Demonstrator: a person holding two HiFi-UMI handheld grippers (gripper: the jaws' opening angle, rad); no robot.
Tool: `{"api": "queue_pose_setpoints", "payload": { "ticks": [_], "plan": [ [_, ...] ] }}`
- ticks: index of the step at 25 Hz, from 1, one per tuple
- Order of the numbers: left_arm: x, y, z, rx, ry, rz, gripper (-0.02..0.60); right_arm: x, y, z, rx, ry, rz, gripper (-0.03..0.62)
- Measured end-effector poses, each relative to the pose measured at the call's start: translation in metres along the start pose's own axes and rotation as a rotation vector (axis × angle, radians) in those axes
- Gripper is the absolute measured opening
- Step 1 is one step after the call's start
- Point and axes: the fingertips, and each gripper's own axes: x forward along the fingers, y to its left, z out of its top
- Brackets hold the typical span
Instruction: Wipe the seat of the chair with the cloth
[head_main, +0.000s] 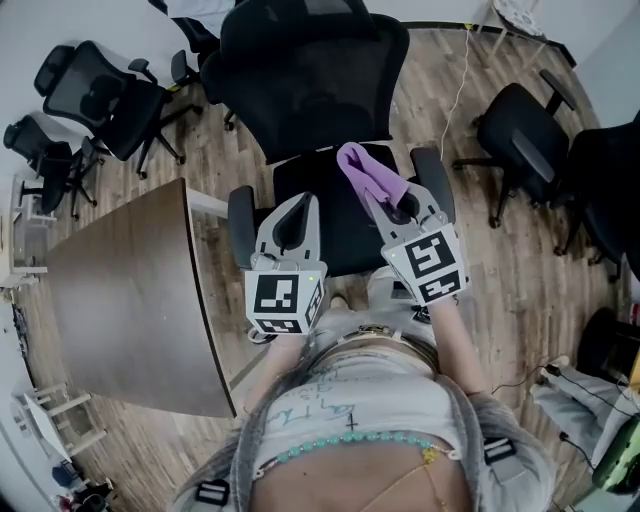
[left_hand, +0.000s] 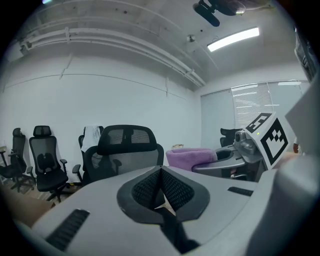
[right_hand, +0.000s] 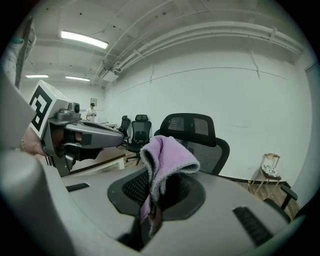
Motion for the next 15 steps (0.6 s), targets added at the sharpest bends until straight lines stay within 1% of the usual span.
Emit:
{"api": "queue_pose_setpoints", "payload": {
  "ticks": [8,15],
  "plan": [
    [0.054,-0.004,0.008,-0.021,0.033,0.096,0.003,0.024,-0.067,0.002,-0.016,0.011,0.08,0.048],
    [0.068,0.006,-0.004,-0.055,0.09,0.203,0.003,0.046,-0.108,-0.009,-0.017,0.019,0.137,0.048]
  ]
}}
